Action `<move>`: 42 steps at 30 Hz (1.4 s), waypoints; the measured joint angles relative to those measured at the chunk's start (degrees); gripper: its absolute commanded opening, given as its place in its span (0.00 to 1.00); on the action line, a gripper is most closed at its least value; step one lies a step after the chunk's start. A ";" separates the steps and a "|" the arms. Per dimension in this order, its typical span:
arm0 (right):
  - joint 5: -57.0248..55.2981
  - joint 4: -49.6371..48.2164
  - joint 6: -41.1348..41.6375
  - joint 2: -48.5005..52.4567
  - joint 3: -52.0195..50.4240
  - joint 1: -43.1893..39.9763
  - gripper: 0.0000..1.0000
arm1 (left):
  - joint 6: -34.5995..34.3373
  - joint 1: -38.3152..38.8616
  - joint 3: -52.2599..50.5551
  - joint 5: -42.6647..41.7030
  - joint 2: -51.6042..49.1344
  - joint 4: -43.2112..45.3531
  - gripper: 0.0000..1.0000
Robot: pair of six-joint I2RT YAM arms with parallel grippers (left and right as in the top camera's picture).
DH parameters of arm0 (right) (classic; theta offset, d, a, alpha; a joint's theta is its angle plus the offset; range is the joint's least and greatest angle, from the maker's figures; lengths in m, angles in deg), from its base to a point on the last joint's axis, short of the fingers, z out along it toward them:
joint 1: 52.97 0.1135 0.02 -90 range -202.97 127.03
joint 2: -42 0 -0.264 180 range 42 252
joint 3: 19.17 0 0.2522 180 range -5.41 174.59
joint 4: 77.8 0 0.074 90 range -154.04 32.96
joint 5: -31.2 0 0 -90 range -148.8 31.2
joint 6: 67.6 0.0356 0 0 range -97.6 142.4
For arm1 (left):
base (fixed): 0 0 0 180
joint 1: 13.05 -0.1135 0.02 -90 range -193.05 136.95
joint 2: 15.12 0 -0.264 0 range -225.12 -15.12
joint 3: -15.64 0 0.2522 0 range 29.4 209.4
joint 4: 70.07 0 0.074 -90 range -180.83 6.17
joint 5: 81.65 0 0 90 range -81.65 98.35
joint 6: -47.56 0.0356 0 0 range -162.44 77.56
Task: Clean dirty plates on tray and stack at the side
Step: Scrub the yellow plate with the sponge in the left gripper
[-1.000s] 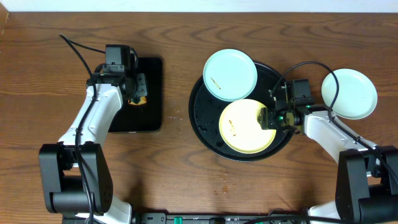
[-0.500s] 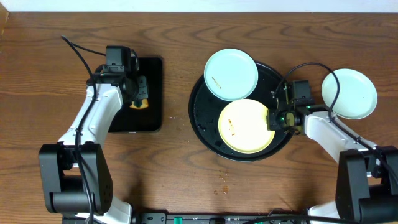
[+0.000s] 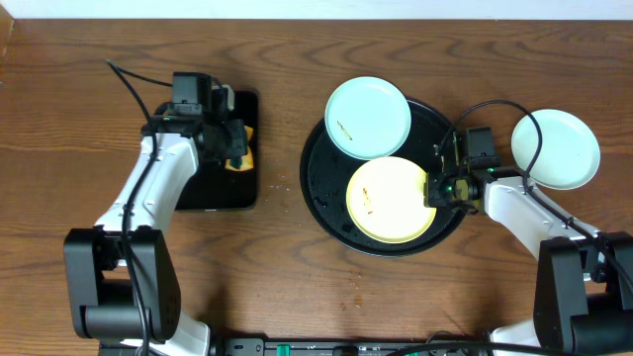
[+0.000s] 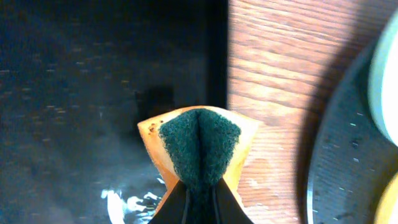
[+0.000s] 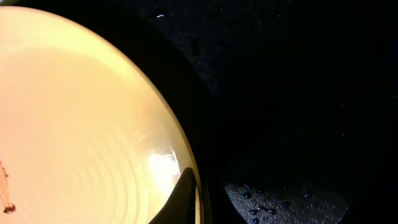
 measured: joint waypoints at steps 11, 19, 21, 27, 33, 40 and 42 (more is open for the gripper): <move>0.02 -0.02 0.02 0.00 0.00 0.00 0.01 | -4.13 17.53 1.57 -1.31 2.05 -1.20 0.08; 0.15 -0.02 0.02 0.00 0.00 0.00 0.01 | -5.57 30.58 1.97 -0.70 0.85 1.46 0.08; 0.17 -0.02 0.02 0.00 0.00 0.00 0.01 | -5.57 32.96 2.05 0.46 -0.22 2.67 0.08; 0.22 -0.02 0.02 0.00 0.00 0.00 0.01 | -5.57 38.51 2.05 3.04 -4.22 6.01 0.08; 0.24 -0.02 0.02 0.00 0.00 0.00 0.01 | -5.57 40.54 2.05 6.93 -6.38 7.93 0.08; 0.31 0.00 0.02 0.00 0.00 0.00 0.01 | -5.55 40.57 2.05 9.05 -9.49 9.90 0.07; 0.33 0.00 0.02 0.00 0.00 0.00 0.01 | -5.55 40.61 2.05 10.08 -10.38 10.05 0.07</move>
